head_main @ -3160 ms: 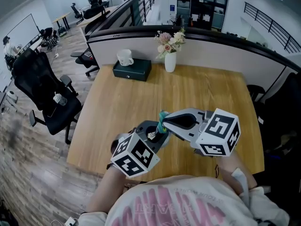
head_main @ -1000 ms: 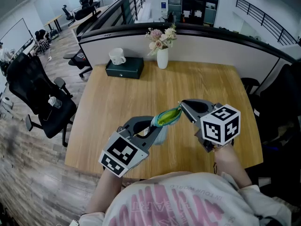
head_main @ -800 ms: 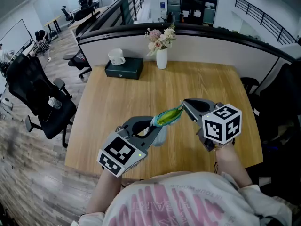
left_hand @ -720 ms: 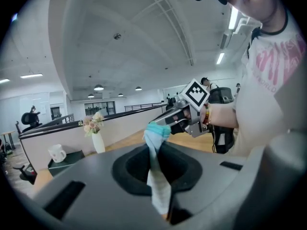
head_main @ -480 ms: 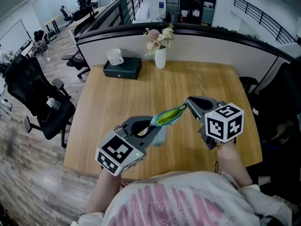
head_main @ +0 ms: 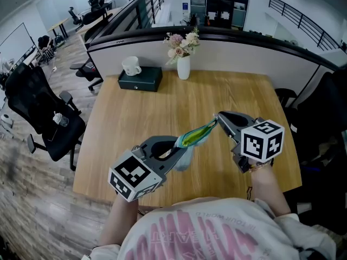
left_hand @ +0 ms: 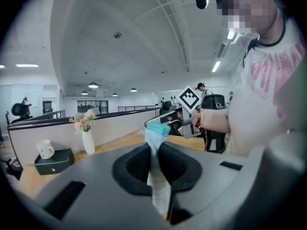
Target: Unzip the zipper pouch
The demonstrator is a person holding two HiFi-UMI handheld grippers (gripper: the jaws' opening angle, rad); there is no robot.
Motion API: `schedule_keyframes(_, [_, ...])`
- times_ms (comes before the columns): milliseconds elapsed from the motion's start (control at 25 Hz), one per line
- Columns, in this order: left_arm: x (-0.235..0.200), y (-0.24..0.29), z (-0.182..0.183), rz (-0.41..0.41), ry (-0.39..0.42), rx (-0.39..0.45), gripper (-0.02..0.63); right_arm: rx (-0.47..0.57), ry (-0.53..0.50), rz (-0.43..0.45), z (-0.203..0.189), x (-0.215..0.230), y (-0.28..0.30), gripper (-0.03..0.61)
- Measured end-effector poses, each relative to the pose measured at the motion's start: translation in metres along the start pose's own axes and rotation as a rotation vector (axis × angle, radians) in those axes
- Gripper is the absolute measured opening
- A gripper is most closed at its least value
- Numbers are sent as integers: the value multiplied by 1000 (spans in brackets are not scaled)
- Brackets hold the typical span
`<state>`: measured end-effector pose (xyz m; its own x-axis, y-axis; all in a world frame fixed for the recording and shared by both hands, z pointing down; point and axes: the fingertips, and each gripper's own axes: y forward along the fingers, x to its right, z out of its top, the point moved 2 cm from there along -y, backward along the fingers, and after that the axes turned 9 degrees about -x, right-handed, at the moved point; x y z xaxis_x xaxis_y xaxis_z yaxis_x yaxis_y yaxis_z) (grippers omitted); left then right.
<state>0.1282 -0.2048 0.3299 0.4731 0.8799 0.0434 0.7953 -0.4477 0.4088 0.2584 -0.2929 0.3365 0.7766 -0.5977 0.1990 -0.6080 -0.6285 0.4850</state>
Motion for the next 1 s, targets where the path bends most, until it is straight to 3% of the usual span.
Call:
schedule_keyframes(320, [-5, -1, 1, -19, -112, 74, 27, 7, 26, 34, -12, -3, 12, 13])
schedule_keyframes(360, [-6, -2, -1, -14, -128, 81, 26, -5, 22, 23, -16, -4, 16, 25])
schedule_keyframes(440, [-11, -6, -3, -1, -180, 112, 26, -30, 19, -9, -25, -5, 23, 126])
schedule_keyframes(480, [-15, -9, -5, 14, -216, 133, 26, -39, 25, -22, -29, -5, 26, 146])
schedule_keyframes(600, [-34, -21, -12, 101, -316, 191, 27, -61, 51, -34, -40, -8, 33, 145])
schedule_keyframes(680, [-46, -28, -21, 207, -361, 201, 28, -65, 52, -44, -45, -13, 36, 140])
schedule_keyframes(800, [-58, -34, -40, 378, -406, 182, 28, -9, 32, -69, -42, -22, 35, 73])
schedule_keyframes(920, [-66, -37, -57, 486, -459, 164, 29, 60, 47, -67, -33, -25, 32, 5])
schedule_keyframes(1000, [-70, -43, -66, 535, -505, 174, 29, 101, 71, -55, -26, -26, 27, -3])
